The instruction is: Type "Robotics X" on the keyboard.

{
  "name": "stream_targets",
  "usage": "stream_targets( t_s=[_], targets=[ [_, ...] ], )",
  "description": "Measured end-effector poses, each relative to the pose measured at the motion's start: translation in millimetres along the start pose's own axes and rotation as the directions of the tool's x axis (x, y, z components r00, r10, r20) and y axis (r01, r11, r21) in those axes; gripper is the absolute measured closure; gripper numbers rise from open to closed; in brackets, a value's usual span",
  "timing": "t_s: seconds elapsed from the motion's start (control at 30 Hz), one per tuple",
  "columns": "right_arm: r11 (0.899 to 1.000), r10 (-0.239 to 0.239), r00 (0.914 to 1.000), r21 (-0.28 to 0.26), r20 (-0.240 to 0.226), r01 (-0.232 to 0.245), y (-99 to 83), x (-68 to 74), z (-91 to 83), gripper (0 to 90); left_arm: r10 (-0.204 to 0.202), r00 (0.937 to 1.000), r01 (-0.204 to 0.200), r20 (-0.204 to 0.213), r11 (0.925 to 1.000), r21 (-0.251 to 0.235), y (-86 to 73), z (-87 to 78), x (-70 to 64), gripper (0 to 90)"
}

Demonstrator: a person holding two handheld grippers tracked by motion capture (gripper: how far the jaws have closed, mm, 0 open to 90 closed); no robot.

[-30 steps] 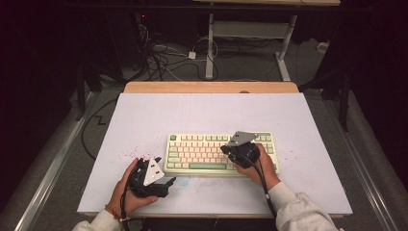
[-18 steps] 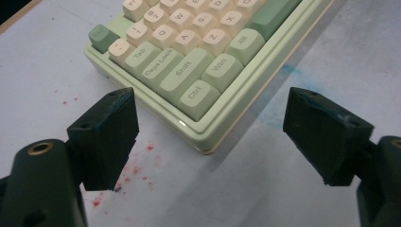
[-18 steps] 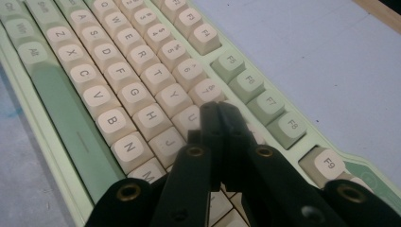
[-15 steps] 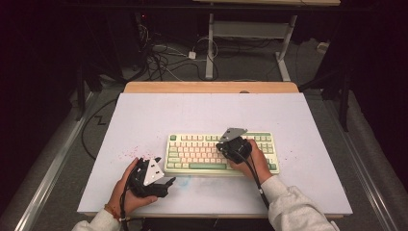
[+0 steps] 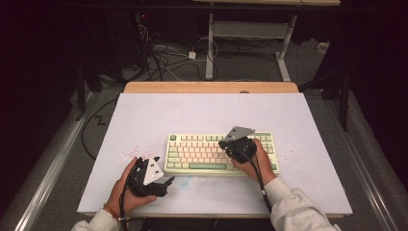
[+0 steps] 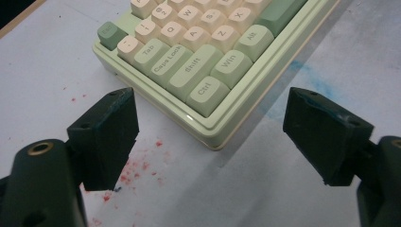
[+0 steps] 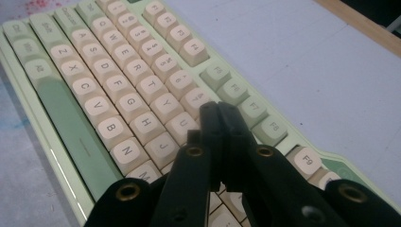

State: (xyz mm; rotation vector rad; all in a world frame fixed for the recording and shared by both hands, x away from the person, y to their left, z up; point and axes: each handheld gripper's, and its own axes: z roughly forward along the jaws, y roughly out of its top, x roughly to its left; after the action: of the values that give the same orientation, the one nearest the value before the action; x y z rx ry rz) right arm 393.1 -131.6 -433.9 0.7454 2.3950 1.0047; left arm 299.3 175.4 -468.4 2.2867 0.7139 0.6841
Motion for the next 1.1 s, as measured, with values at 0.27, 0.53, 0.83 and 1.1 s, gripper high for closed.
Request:
stream_targets(
  t_s=[0.27, 0.53, 0.83, 1.1],
  targets=[
    [0.998, 0.011, 0.9999, -0.063, 0.000, -0.011, -0.3, -1.7, -16.2, 83.6, 0.000, 1.0000, 0.000, 0.002, 1.0000, 0.002, 0.5, 0.8, -0.7, 17.7],
    [0.994, 0.001, 1.0000, -0.109, -0.001, -0.001, 1.3, 3.1, -25.7, 64.6, 0.005, 1.0000, -0.005, 0.005, 1.0000, 0.005, 0.2, 1.1, -1.0, 17.7],
    [0.984, -0.022, 0.9994, -0.175, 0.028, 0.026, -2.0, 5.8, -36.8, 38.0, 0.008, 1.0000, -0.008, 0.004, 1.0000, 0.005, 0.6, 0.5, -1.4, 17.7],
    [0.981, -0.014, 0.9971, -0.192, 0.074, 0.028, -6.6, 4.9, -45.8, 27.2, 0.008, 1.0000, -0.008, 0.000, 1.0000, 0.003, 1.4, 0.0, -1.3, 17.7]
  ],
)
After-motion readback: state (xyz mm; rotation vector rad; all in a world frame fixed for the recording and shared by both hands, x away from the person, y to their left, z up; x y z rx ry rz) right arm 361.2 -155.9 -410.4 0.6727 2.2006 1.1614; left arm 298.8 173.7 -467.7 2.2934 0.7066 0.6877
